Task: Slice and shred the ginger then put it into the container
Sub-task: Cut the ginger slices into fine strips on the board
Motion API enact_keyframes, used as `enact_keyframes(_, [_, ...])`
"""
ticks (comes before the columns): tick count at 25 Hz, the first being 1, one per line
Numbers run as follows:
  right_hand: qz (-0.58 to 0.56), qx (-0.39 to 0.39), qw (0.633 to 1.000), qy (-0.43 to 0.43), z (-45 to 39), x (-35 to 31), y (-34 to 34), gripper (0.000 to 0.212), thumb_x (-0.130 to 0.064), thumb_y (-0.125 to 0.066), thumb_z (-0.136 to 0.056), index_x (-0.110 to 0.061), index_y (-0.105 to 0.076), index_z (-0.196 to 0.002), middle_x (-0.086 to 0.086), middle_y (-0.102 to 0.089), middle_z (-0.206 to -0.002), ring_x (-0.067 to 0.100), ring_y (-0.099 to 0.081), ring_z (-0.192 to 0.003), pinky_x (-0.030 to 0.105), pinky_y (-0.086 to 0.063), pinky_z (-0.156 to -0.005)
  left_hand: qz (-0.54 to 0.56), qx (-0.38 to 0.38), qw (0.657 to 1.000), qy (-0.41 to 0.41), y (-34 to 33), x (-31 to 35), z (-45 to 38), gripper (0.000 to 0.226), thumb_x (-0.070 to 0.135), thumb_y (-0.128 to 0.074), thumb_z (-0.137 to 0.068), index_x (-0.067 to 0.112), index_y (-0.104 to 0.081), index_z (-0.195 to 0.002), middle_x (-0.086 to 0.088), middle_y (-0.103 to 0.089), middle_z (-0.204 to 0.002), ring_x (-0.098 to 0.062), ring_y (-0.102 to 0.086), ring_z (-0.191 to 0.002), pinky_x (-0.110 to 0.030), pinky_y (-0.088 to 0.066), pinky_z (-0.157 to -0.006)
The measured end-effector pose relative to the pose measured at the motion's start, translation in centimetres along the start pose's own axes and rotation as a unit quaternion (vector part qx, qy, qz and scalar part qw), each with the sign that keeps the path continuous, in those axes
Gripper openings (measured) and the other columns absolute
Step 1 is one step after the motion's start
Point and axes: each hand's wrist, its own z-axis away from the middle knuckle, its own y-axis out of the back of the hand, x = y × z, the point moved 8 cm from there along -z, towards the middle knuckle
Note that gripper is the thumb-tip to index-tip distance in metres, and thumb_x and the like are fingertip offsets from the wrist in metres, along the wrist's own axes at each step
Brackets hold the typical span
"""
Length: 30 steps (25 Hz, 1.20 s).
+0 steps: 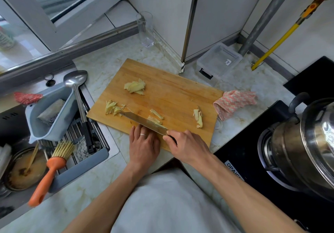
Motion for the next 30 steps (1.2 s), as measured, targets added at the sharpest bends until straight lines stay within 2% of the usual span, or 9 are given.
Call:
enact_keyframes(9, [-0.007, 0.001, 1.0, 0.003, -0.21, -0.02, 0.05, 0.042, -0.049, -0.037, -0.104, -0.02, -0.063, -0.121, 0.014, -0.073, -0.101, 0.041, -0.065, -0.094, 0.043, -0.054, -0.072, -0.028, -0.002, 1.0, -0.012, 0.24, -0.02, -0.2, 0.036, 0.029, -0.05, -0.088, 0.011, -0.066, -0.114, -0.01, -0.066, -0.118, -0.035, -0.053, -0.122, -0.053, -0.033, -0.111])
enact_keyframes(14, [-0.024, 0.006, 1.0, -0.008, -0.1, 0.33, -0.13, 0.041, -0.049, -0.039, -0.104, -0.021, -0.064, -0.121, 0.013, -0.074, -0.099, 0.042, -0.065, -0.093, 0.043, -0.054, -0.072, -0.024, 0.002, 1.0, -0.007, 0.21, -0.24, -0.01, 0.034, 0.028, -0.05, -0.088, 0.012, -0.068, -0.112, -0.007, -0.067, -0.119, -0.032, -0.054, -0.122, -0.05, -0.031, -0.113])
enact_keyframes(24, [-0.013, 0.008, 1.0, 0.005, -0.29, -0.12, -0.28, 0.039, -0.049, -0.037, -0.105, -0.021, -0.063, -0.115, 0.014, -0.072, -0.095, 0.044, -0.063, -0.09, 0.04, -0.045, -0.065, -0.013, 0.016, 1.0, -0.011, 0.64, -0.08, 0.17, 0.03, 0.025, -0.053, -0.087, 0.011, -0.069, -0.109, -0.007, -0.068, -0.116, -0.033, -0.056, -0.12, -0.05, -0.036, -0.109])
enact_keyframes(28, [-0.005, 0.007, 1.0, 0.017, -0.27, -0.3, -0.26, 0.039, -0.049, -0.036, -0.105, -0.02, -0.062, -0.106, 0.013, -0.072, -0.09, 0.043, -0.063, -0.087, 0.037, -0.039, -0.061, -0.007, 0.018, 1.0, -0.012, 0.8, 0.05, 0.13, 0.03, 0.025, -0.052, -0.087, 0.011, -0.069, -0.107, -0.007, -0.069, -0.112, -0.034, -0.058, -0.117, -0.05, -0.038, -0.106])
enact_keyframes(30, [-0.004, 0.008, 1.0, 0.015, -0.44, -0.4, -0.29, 0.039, -0.048, -0.037, -0.105, -0.019, -0.062, -0.109, 0.014, -0.072, -0.092, 0.043, -0.064, -0.088, 0.039, -0.042, -0.062, -0.002, 0.016, 1.0, -0.011, 0.75, 0.04, 0.05, 0.028, 0.024, -0.055, -0.086, 0.011, -0.069, -0.106, -0.007, -0.069, -0.111, -0.034, -0.058, -0.116, -0.05, -0.039, -0.106])
